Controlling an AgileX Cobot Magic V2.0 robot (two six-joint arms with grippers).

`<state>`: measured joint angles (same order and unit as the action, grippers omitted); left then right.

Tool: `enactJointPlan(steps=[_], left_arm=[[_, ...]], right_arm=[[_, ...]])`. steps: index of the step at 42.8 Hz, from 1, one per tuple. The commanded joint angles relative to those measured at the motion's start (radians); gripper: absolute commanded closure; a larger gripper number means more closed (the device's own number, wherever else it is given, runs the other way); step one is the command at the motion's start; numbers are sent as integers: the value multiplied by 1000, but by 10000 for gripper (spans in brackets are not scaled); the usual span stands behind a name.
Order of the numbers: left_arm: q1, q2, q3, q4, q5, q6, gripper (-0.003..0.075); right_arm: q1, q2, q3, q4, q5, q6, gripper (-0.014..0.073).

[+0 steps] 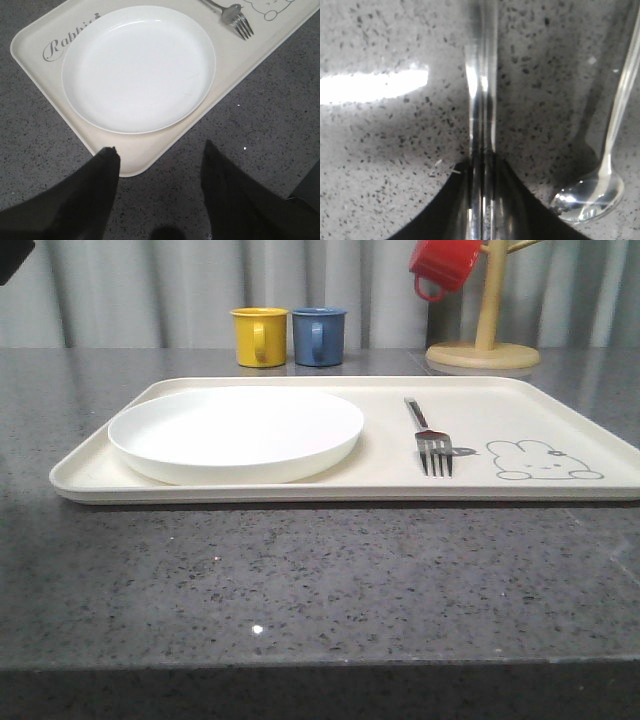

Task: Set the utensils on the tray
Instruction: 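Grasp the metal chopsticks with the right gripper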

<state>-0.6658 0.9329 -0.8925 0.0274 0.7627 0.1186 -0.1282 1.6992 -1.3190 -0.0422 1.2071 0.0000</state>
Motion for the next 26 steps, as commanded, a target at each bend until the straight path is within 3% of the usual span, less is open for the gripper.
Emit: enactJointPlan(steps=[1, 9, 18, 26], left_arm=[[-8, -14, -30, 1, -67, -8, 353], [-8, -14, -30, 1, -67, -8, 353], [-8, -14, -30, 1, -67, -8, 353], [-8, -14, -30, 1, -67, -8, 353]], right_arm=[[-6, -35, -29, 11, 1, -12, 542], [33, -64, -91, 138, 60, -12, 546], [223, -84, -163, 300, 48, -6, 545], [340, -41, -166, 309, -23, 151, 545]])
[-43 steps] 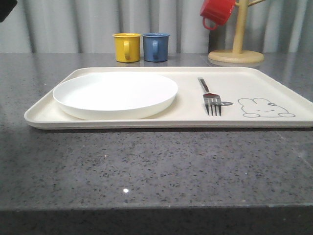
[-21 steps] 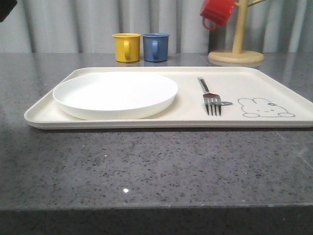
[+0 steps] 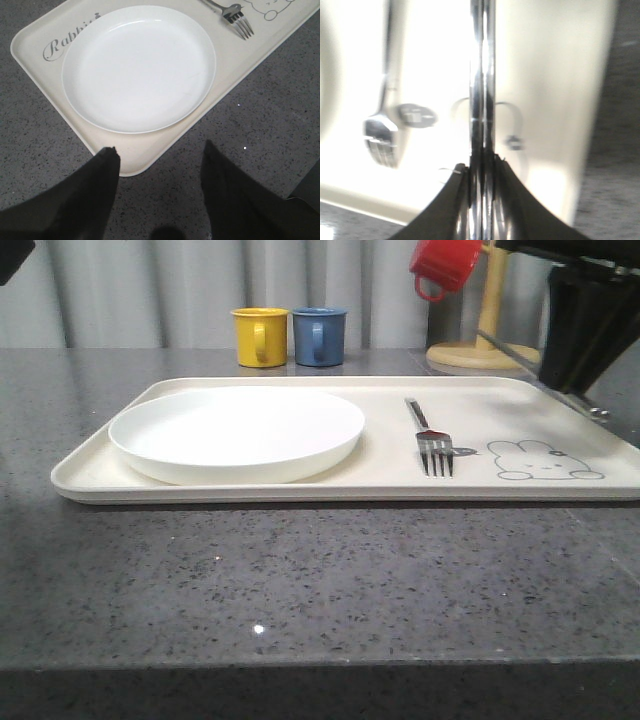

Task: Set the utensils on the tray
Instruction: 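Place the chopsticks on the tray next to the fork and release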

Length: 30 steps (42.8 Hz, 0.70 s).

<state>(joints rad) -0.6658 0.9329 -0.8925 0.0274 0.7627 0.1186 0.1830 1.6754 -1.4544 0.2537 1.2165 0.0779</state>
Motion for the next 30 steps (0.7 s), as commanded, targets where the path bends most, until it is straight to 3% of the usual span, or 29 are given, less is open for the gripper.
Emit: enactJointPlan(steps=[1, 10, 18, 30], left_arm=[[-8, -14, -30, 1, -67, -8, 353], [-8, -14, -30, 1, -67, -8, 353], [-8, -14, -30, 1, -67, -8, 353], [-8, -14, -30, 1, -67, -8, 353]], right_arm=[[34, -9, -29, 13, -39, 83, 545], [48, 51, -29, 12, -111, 176, 545], [49, 79, -29, 12, -107, 180, 528], [49, 41, -30, -38, -93, 178, 251]])
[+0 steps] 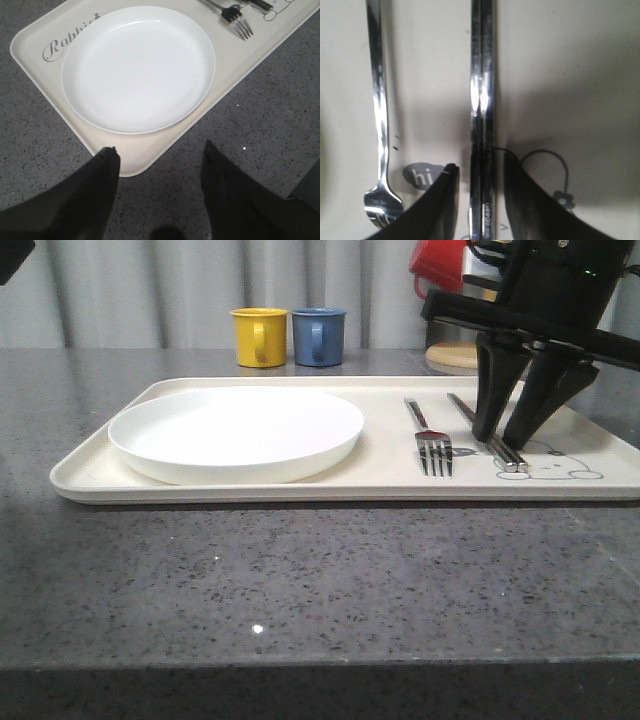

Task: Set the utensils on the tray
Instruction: 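Place the chopsticks on the tray next to the fork and release, then grasp the metal spoon with the right gripper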

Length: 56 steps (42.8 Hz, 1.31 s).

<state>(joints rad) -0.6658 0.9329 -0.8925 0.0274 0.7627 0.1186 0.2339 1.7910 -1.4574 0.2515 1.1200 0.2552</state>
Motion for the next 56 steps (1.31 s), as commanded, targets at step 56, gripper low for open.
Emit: enactJointPlan(steps=[56], left_arm=[[-8, -14, -30, 1, -67, -8, 353]], right_arm=[[-520, -81, -26, -326, 60, -226, 253]])
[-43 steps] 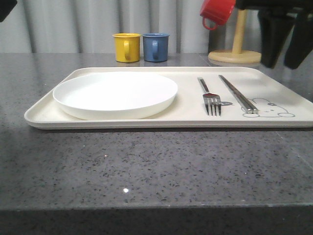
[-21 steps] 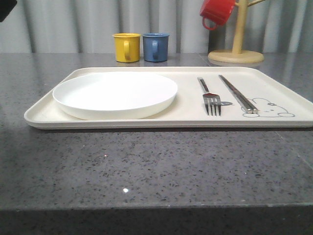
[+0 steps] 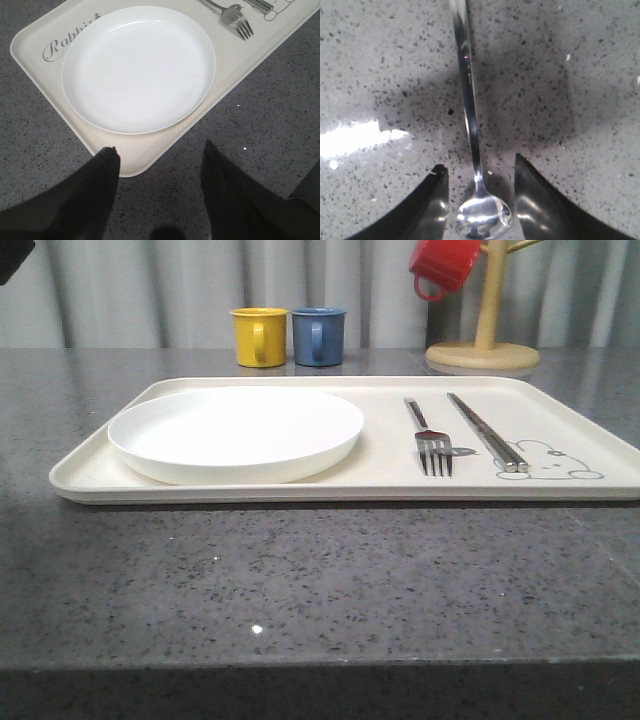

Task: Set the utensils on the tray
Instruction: 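Grasp the metal spoon with the right gripper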

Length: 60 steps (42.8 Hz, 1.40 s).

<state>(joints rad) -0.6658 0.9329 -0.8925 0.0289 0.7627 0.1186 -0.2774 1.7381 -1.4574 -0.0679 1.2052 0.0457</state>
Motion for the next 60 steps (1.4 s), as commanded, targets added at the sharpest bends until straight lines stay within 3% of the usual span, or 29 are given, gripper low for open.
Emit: enactJointPlan(steps=[1, 36, 38, 46, 50, 60], left_arm=[[-8, -14, -30, 0, -67, -8, 353], [-8, -14, -30, 0, -67, -8, 353], [-8, -14, -30, 0, -67, -8, 353], [-8, -14, -30, 0, -67, -8, 353], [-8, -14, -30, 0, -67, -8, 353], [-8, -14, -30, 0, -67, -8, 353]], right_arm=[[-8, -23, -26, -3, -26, -16, 253], [-8, 21, -26, 9, -72, -40, 257], [-8, 21, -26, 9, -69, -40, 280], [-8, 21, -26, 9, -62, -40, 512], [-8, 21, -26, 9, -62, -40, 575], [0, -3, -27, 35, -62, -40, 594]])
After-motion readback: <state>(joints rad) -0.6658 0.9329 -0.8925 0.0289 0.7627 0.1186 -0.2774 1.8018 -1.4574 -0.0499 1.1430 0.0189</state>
